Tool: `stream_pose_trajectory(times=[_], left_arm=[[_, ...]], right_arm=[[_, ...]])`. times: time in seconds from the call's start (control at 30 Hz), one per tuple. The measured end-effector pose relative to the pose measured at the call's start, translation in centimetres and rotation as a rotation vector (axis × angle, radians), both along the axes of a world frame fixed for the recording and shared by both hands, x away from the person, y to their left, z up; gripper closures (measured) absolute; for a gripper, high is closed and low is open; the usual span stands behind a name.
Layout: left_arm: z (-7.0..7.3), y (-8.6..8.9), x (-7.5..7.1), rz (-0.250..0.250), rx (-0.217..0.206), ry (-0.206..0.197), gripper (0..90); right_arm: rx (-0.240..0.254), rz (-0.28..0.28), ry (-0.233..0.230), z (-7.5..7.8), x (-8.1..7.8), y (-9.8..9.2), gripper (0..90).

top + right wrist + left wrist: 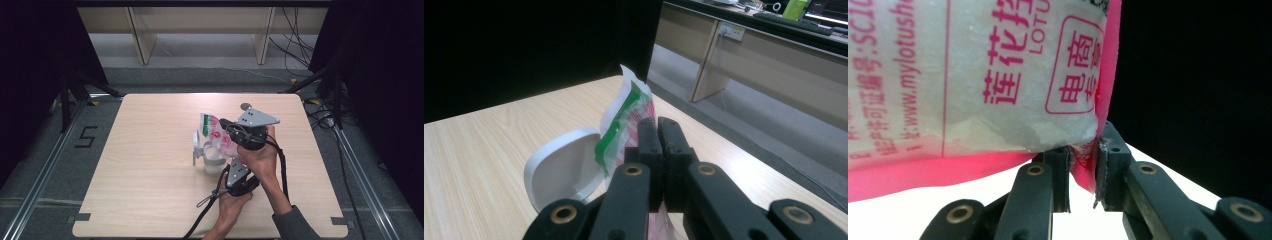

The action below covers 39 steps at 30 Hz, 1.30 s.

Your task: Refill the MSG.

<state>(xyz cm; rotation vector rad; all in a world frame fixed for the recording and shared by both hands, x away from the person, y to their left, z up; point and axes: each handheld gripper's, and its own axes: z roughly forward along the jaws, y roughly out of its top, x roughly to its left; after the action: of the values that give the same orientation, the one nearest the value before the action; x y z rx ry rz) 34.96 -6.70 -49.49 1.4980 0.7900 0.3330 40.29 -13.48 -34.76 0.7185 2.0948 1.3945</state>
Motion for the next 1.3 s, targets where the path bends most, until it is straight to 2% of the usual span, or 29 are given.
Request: stream_pose_trajectory(times=[0.17,0.2,0.3,0.4,0.53,0.6,0.67,0.73,0.83,0.87,0.93,1.0,1.03,1.13,1.23,1.3], left_arm=[[0.1,0.1,0.0,0.001,0.002,-0.002,78.2],[0.1,0.1,0.0,-0.003,0.000,-0.004,78.2],[0.1,0.1,0.0,-0.006,0.018,-0.007,78.2],[0.1,0.1,0.0,-0.002,0.000,-0.007,78.3],[0.1,0.1,0.0,0.002,0.014,-0.009,78.3],[0.1,0.1,-0.1,0.010,0.024,-0.005,78.3],[0.1,0.1,-0.1,0.005,0.015,-0.012,78.3],[0.2,0.1,-0.2,0.005,0.015,-0.018,78.4],[0.3,0.1,-0.3,0.007,0.029,-0.032,78.4],[0.4,0.1,-0.4,0.010,0.026,-0.035,78.5],[0.4,0.2,-0.4,0.013,0.038,-0.045,78.6],[0.5,0.2,-0.5,0.016,0.034,-0.046,78.7],[0.5,0.2,-0.5,0.017,0.033,-0.047,78.7],[0.5,0.2,-0.5,0.022,0.035,-0.050,78.7],[0.5,0.3,-0.5,0.026,0.036,-0.052,78.6],[0.5,0.3,-0.5,0.028,0.037,-0.053,78.6]], right_arm=[[0.008,0.009,-0.006,0.1,0.1,-0.1,90.0],[0.008,-0.005,-0.004,0.1,-0.1,0.0,90.0],[0.006,0.003,0.012,0.2,-0.1,-0.1,90.0],[0.008,0.004,0.000,0.2,-0.1,-0.1,90.0],[0.016,0.020,-0.004,0.2,0.0,-0.1,90.0],[0.015,-0.001,-0.004,0.3,-0.2,-0.1,90.0],[0.011,0.008,0.010,0.5,-0.3,-0.3,90.0],[0.030,0.007,0.001,0.6,-0.3,-0.4,90.0],[0.022,0.020,-0.015,1.0,-0.5,-0.7,90.0],[0.036,0.014,0.005,1.0,-0.7,-0.8,90.0],[0.043,0.033,-0.014,1.3,-0.7,-1.0,90.0],[0.052,0.029,-0.002,1.5,-0.9,-1.1,90.0],[0.049,0.032,-0.022,1.5,-0.9,-1.2,90.0],[0.051,0.043,0.001,1.6,-1.1,-1.1,90.0],[0.046,0.038,-0.041,1.8,-1.2,-1.3,90.0],[0.059,0.046,-0.020,1.9,-1.4,-1.3,90.0]])
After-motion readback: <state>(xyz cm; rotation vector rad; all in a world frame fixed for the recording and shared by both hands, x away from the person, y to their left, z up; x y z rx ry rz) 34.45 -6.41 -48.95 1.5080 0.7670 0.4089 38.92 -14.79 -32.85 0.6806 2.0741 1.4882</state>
